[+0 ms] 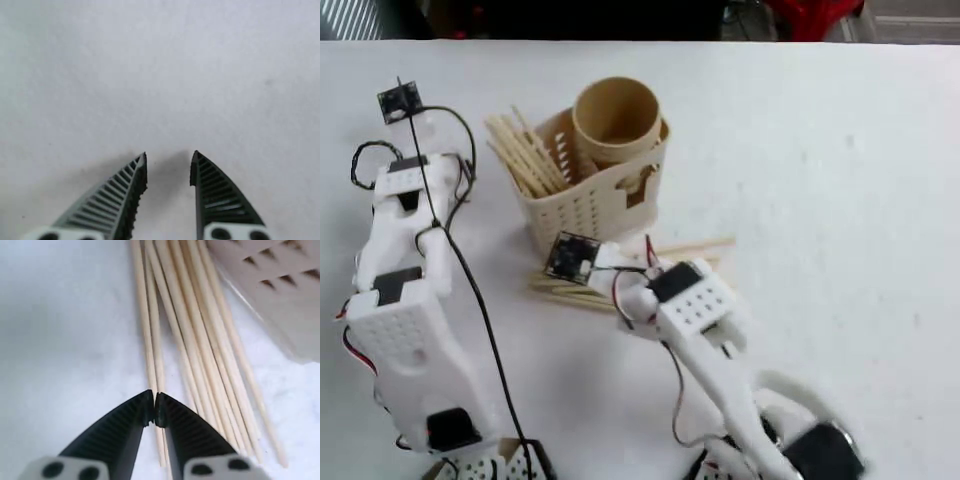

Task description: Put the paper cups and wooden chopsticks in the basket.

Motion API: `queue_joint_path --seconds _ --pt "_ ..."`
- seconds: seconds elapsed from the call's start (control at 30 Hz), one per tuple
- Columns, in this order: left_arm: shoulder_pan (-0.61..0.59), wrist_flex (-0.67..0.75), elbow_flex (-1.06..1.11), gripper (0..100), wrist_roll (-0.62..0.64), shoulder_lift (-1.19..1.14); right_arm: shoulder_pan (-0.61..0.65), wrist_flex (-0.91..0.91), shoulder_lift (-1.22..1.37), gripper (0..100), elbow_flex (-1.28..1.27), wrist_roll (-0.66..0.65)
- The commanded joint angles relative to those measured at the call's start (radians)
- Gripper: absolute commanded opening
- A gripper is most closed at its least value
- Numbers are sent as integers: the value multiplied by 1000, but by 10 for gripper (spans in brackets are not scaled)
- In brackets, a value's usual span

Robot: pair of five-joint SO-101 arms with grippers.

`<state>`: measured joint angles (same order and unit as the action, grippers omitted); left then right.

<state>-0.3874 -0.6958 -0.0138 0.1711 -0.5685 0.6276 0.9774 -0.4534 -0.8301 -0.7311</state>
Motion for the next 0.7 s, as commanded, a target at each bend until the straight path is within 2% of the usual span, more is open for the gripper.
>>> queue_joint_path --seconds 0.0,0.13,0.23,0.3,0.43,0.53,0.67 --pt "13 -2 -49 161 -11 8 16 84 -197 16 17 -3" --pt "12 -2 -49 161 -11 8 85 94 -257 18 12 37" --pt "-19 -6 -52 159 -3 18 124 44 -163 29 5 60" --pt "-51 -6 -52 159 -2 19 133 -30 -53 75 -2 57" --pt "-65 -6 -54 158 21 19 128 -174 186 159 8 14" --pt "-64 -5 -54 158 46 19 96 -240 312 163 38 -3" --pt "-59 0 -54 158 46 16 45 -229 390 163 91 -5"
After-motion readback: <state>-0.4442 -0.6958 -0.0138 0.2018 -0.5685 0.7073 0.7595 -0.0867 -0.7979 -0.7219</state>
